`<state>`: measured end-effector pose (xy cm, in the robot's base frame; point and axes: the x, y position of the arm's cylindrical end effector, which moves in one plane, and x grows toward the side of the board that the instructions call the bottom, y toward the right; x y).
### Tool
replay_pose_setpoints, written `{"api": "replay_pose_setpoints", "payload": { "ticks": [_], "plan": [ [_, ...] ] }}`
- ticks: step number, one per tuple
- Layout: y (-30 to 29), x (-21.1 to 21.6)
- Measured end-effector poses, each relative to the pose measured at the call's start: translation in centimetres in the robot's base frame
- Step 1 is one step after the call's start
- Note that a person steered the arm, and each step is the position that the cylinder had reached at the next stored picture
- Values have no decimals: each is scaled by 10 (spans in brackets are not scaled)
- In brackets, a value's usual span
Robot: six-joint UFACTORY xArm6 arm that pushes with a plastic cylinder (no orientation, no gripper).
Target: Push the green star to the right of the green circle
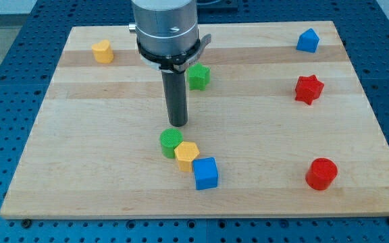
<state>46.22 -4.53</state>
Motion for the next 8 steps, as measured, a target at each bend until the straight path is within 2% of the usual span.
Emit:
{"api": "replay_pose_setpoints", "payload": {
  "ticks": [1,3,4,6,8],
  "plan": [
    [0,-41],
    [1,-189],
    [30,-182],
    [30,-146],
    [30,-78]
  ]
}}
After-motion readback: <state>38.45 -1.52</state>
